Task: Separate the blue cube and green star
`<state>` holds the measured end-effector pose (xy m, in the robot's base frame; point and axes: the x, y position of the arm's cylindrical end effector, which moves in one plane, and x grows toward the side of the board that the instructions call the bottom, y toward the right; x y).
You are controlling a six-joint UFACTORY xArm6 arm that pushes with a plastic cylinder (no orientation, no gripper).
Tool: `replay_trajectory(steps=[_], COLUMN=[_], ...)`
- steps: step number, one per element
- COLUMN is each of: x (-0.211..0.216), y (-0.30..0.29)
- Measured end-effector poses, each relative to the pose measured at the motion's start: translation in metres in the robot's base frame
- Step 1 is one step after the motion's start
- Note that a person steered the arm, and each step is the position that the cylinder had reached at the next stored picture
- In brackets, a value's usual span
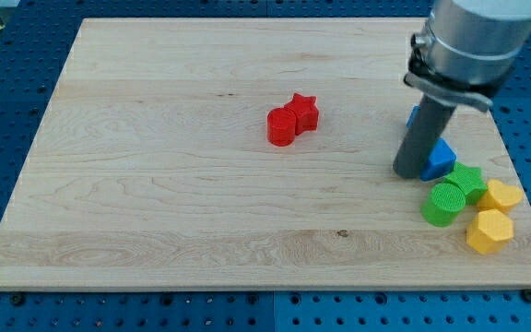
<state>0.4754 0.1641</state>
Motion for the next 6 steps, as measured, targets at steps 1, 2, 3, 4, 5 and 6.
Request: replay_trajectory(steps=[1,2,3,4,5,6], x=[-0.005,0.024,0.053,0.056,0.057,0.050], y=[0.000,0.003,0.003,0.006,0.016,0.021])
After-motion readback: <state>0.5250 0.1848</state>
